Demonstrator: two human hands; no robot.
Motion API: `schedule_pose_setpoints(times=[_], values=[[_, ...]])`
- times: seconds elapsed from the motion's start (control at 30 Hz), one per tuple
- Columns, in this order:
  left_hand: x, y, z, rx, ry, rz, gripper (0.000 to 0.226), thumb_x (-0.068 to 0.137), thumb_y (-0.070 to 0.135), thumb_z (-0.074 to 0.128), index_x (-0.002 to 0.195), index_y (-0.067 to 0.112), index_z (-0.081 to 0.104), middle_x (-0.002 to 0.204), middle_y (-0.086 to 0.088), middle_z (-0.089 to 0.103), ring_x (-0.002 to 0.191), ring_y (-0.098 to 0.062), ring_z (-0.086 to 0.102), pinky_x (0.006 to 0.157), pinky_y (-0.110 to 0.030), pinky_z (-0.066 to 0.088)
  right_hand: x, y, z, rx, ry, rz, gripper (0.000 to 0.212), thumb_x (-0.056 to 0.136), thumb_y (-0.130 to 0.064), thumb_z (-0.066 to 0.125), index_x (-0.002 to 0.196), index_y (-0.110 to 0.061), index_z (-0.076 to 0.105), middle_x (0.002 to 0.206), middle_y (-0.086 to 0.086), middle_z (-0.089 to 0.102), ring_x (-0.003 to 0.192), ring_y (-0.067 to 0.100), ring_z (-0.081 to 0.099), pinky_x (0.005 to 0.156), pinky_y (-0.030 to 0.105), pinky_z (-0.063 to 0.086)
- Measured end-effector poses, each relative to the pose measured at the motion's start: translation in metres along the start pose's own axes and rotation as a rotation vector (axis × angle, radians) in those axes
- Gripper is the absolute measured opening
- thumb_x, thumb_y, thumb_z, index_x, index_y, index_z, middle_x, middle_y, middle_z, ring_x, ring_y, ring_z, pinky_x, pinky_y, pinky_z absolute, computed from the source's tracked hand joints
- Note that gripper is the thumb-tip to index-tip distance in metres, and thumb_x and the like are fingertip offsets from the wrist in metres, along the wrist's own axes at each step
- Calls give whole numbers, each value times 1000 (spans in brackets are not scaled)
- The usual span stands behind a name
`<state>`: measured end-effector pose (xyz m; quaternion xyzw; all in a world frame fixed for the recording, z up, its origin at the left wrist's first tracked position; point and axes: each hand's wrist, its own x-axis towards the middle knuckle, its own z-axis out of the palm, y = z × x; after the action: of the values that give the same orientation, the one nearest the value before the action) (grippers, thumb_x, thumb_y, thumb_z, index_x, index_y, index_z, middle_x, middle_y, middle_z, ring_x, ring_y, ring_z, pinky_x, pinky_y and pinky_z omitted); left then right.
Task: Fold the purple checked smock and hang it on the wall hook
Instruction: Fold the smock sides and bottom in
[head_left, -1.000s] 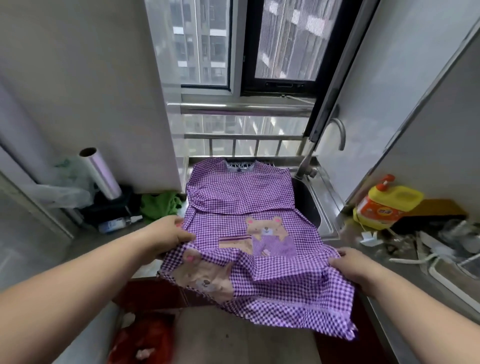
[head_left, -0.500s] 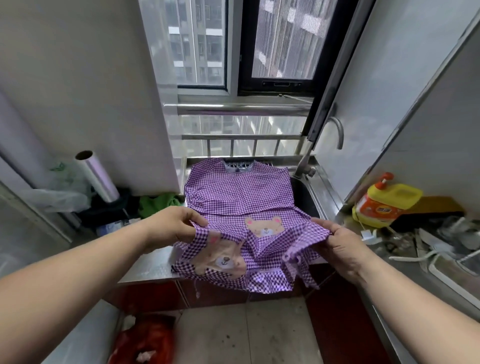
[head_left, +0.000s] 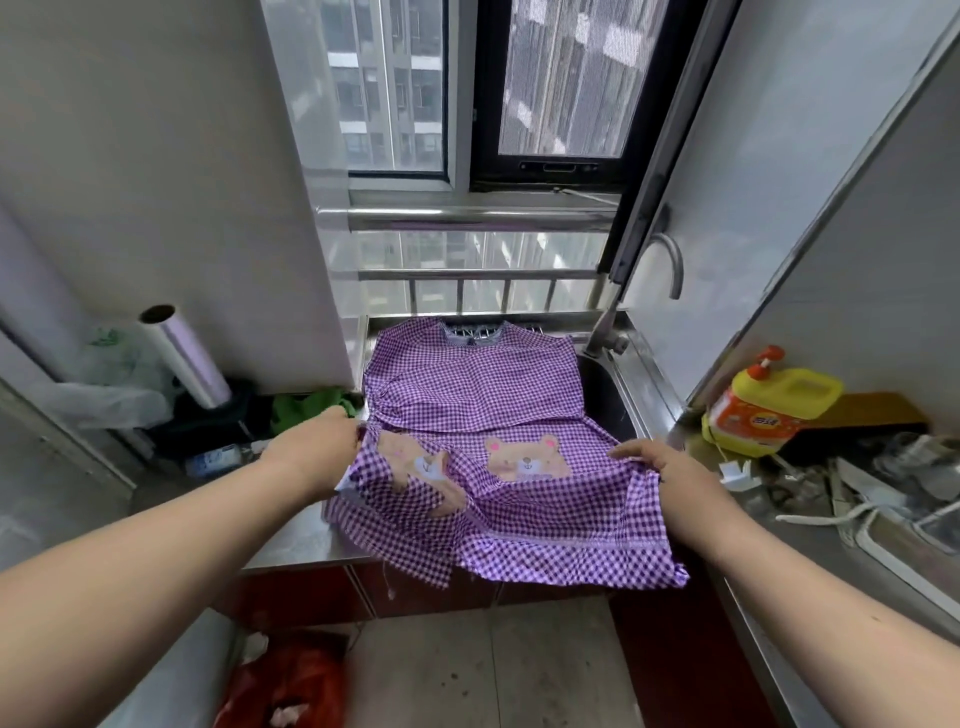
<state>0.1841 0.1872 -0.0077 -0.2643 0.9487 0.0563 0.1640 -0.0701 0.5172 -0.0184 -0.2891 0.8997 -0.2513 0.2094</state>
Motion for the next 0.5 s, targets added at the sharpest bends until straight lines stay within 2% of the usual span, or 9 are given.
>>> schedule_pose_setpoints(times=[0.07,0.17,0.23,0.3,0.33,0.37,0.4,0.43,0.5], values=[[3,-3,7,-145,79,-86,46,74,64,47,111,40,63,108,11,57,104,-18,62,87,-38,57,2,5,0,-76,-65,-9,30,89,-21,76,102,-48,75,114,-19,72,105,9,68,96,35,56],[11,-11,5,-294,78,-132,47,82,31,75,128,31,67,126,3,66,112,-23,66,100,-41,53,1,3,0,-70,-146,9,24,84,-21,83,97,-39,78,103,-16,73,96,4,68,81,18,51],[12,-10,4,-304,3,-227,35,82,17,77,116,23,72,113,-4,73,99,-24,69,91,-39,57,5,7,5,-10,-130,51,18,91,-7,73,99,-23,77,96,-8,74,88,8,67,71,12,46],[25,-5,8,-384,-75,-324,15,87,9,70,100,15,71,87,-10,73,82,-22,72,71,-34,58,10,6,7,31,-34,74,16,99,-4,62,107,-9,75,94,4,73,84,19,68,73,19,52],[26,2,6,-277,-18,-351,14,96,5,62,105,11,69,86,-16,71,90,-23,74,74,-35,57,13,6,8,85,22,104,16,103,-6,58,102,-6,73,87,9,70,76,23,65,66,24,53],[16,-4,21,-235,12,-253,19,105,4,49,117,8,63,102,-19,70,113,-24,70,90,-38,52,12,4,7,140,79,117,21,105,-5,54,93,-6,70,78,11,66,65,22,60,53,23,49],[14,-8,33,-346,1,-180,31,111,6,36,138,2,51,131,-18,63,136,-24,56,107,-36,42,12,5,6,215,126,146,26,106,-3,50,85,-7,67,73,13,65,58,20,56,46,21,44],[15,2,36,-383,-13,-224,38,112,8,29,147,-3,37,152,-15,50,147,-22,43,116,-33,31,11,4,4,305,154,163,28,104,1,48,83,-6,66,73,16,67,58,19,56,44,21,43],[15,18,21,-256,-12,-258,41,112,11,27,151,-1,33,161,-7,42,149,-15,41,117,-26,27,12,0,4,375,148,175,28,102,3,49,84,-6,70,78,17,72,63,21,62,47,21,50]])
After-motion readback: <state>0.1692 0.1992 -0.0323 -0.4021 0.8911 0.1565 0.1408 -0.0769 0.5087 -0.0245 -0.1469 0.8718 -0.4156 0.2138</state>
